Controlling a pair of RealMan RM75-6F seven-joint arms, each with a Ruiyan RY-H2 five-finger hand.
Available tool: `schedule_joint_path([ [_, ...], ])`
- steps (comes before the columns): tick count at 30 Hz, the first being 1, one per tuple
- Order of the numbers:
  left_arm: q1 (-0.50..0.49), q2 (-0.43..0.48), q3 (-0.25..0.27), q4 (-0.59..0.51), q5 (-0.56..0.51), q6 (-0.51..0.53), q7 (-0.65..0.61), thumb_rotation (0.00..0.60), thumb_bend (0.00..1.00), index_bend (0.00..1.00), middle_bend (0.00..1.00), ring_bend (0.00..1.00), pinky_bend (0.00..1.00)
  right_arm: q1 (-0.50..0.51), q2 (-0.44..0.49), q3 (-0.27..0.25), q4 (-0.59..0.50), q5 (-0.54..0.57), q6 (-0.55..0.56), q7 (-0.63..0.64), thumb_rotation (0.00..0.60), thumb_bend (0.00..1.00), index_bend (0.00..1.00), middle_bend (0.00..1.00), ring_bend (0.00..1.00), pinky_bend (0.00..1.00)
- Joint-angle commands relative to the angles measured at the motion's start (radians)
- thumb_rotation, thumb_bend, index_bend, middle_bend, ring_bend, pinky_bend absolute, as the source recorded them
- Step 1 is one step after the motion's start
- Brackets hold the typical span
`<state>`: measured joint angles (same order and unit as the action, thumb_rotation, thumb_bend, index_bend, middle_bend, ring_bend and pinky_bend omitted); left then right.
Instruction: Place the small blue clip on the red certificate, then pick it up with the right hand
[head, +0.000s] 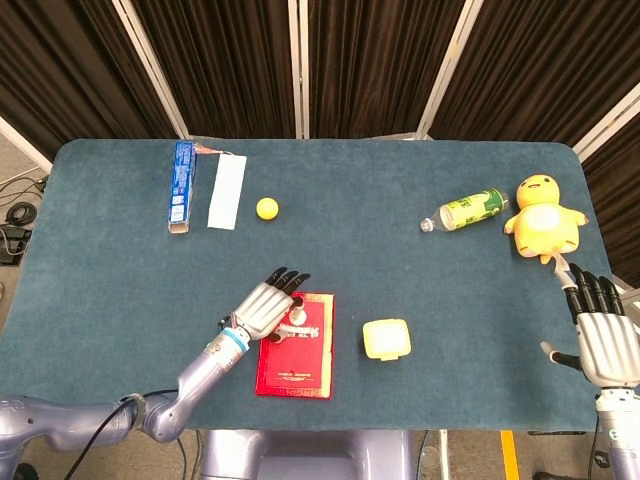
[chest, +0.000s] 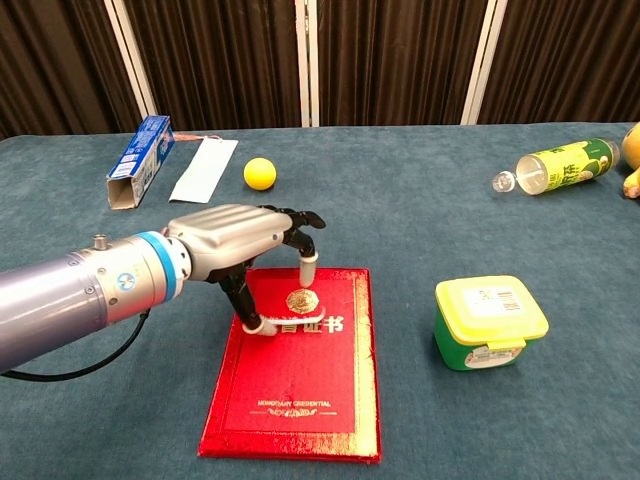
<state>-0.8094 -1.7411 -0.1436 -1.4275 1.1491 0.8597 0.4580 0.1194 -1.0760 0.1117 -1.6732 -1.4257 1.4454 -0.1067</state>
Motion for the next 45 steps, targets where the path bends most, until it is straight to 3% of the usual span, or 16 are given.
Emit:
schedule_joint_path([
  [1, 0.003, 0.029, 0.006, -0.024, 0.017, 0.0, -0.031, 0.6, 0.0, 0.16, 0.0, 0.0, 0.0, -0.001, 0.001, 0.0, 0.0, 0.001, 0.001, 0.002, 0.6, 0.0, 0.05, 0.0, 0.0, 0.0],
  [9, 0.036, 0.121, -0.003, -0.089, 0.067, 0.069, -0.089, 0.6, 0.0, 0.01, 0.0, 0.0, 0.0, -0.002, 0.002, -0.004, -0.002, -0.01, 0.005, 0.002, 0.6, 0.0, 0.05, 0.0, 0.0, 0.0],
  [14, 0.094, 0.249, -0.018, -0.188, 0.082, 0.172, -0.093, 0.6, 0.0, 0.0, 0.0, 0.0, 0.0, -0.002, 0.0, -0.009, -0.004, -0.018, 0.005, -0.005, 0.6, 0.0, 0.05, 0.0, 0.0, 0.0],
  [16, 0.119, 0.296, -0.02, -0.226, 0.071, 0.208, -0.079, 0.6, 0.0, 0.0, 0.0, 0.0, 0.0, -0.001, -0.002, -0.01, -0.005, -0.019, 0.004, -0.011, 0.6, 0.06, 0.05, 0.0, 0.0, 0.0],
  [21, 0.204, 0.431, -0.01, -0.333, 0.062, 0.34, -0.01, 0.6, 0.0, 0.0, 0.0, 0.0, 0.0, 0.017, -0.015, -0.02, -0.004, -0.042, -0.018, -0.04, 0.6, 0.46, 0.06, 0.0, 0.0, 0.0],
  [27, 0.319, 0.574, 0.012, -0.462, 0.026, 0.482, 0.031, 0.6, 0.0, 0.0, 0.0, 0.0, 0.0, 0.087, -0.005, -0.023, -0.027, -0.1, -0.097, -0.104, 0.6, 0.74, 0.07, 0.0, 0.0, 0.0],
  [32, 0.415, 0.663, 0.035, -0.539, 0.008, 0.584, 0.01, 0.6, 0.0, 0.0, 0.0, 0.0, 0.0, 0.196, 0.036, -0.01, -0.098, -0.148, -0.238, -0.085, 0.6, 0.88, 0.09, 0.0, 0.0, 0.0],
  [36, 0.482, 0.684, 0.051, -0.566, 0.007, 0.677, 0.026, 0.6, 0.0, 0.0, 0.0, 0.0, 0.0, 0.31, 0.041, 0.01, -0.147, -0.165, -0.387, -0.07, 0.6, 0.95, 0.13, 0.0, 0.0, 0.0],
  [45, 0.522, 0.709, 0.076, -0.576, 0.031, 0.669, -0.022, 0.6, 0.0, 0.0, 0.0, 0.0, 0.0, 0.529, -0.081, 0.062, -0.134, -0.098, -0.668, -0.111, 0.6, 1.0, 0.24, 0.0, 0.0, 0.0],
])
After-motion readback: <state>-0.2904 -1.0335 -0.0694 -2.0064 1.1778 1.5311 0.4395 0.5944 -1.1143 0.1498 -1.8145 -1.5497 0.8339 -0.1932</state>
